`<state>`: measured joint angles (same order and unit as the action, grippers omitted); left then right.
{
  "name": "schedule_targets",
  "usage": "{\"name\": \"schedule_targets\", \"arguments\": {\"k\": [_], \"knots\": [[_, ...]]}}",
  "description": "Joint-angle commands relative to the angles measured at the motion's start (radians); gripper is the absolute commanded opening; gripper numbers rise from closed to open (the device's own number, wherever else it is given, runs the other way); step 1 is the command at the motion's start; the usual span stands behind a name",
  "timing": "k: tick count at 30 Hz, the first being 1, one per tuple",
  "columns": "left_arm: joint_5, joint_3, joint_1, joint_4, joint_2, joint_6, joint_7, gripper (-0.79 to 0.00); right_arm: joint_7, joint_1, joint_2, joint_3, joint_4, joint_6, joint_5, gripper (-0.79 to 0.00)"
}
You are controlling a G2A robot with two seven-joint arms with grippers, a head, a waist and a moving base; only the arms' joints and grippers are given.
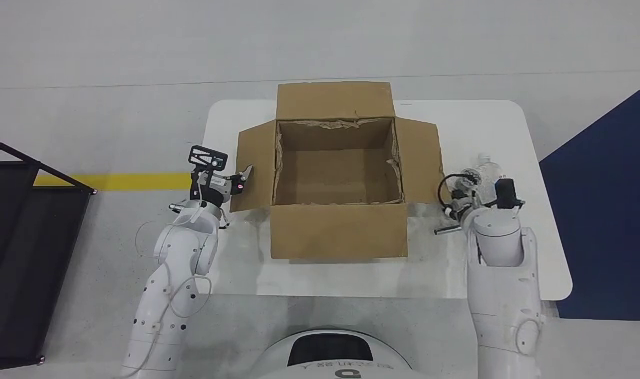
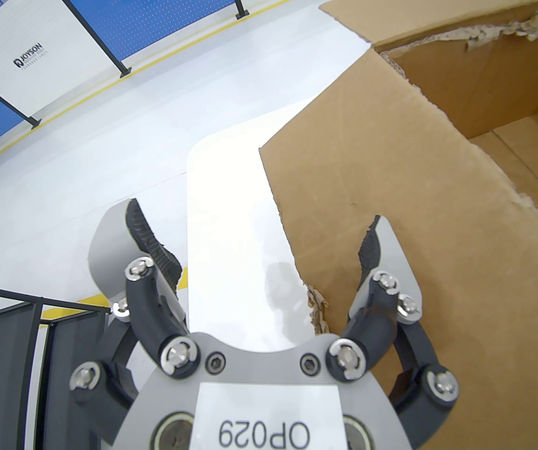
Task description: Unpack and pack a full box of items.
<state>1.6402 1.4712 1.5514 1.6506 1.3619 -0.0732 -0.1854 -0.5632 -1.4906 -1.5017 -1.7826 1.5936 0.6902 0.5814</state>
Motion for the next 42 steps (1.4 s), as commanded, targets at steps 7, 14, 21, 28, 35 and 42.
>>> {"name": "schedule_targets", "arguments": {"k": [7, 14, 21, 28, 35, 42], "knots": [[0.0, 0.0, 0.0, 0.0, 0.0, 0.0, 0.0, 0.0, 0.02, 0.026, 0.008, 0.015, -0.03, 0.05, 0.014, -0.545], [0.0, 0.0, 0.0, 0.0, 0.0, 0.0, 0.0, 0.0, 0.033, 0.009, 0.013, 0.029, -0.013, 0.058, 0.014, -0.785], [0.0, 0.0, 0.0, 0.0, 0.0, 0.0, 0.0, 0.0, 0.046, -0.093, 0.016, 0.029, 0.113, 0.015, -0.015, -0.785], [0.0, 0.0, 0.0, 0.0, 0.0, 0.0, 0.0, 0.0, 0.053, -0.192, 0.018, 0.011, 0.212, -0.096, -0.091, -0.785], [0.0, 0.0, 0.0, 0.0, 0.0, 0.0, 0.0, 0.0, 0.129, -0.256, 0.016, -0.018, 0.268, -0.141, -0.17, -0.785], [0.0, 0.0, 0.0, 0.0, 0.0, 0.0, 0.0, 0.0, 0.261, -0.414, 0.004, -0.084, 0.435, -0.229, -0.31, -0.785]]}}
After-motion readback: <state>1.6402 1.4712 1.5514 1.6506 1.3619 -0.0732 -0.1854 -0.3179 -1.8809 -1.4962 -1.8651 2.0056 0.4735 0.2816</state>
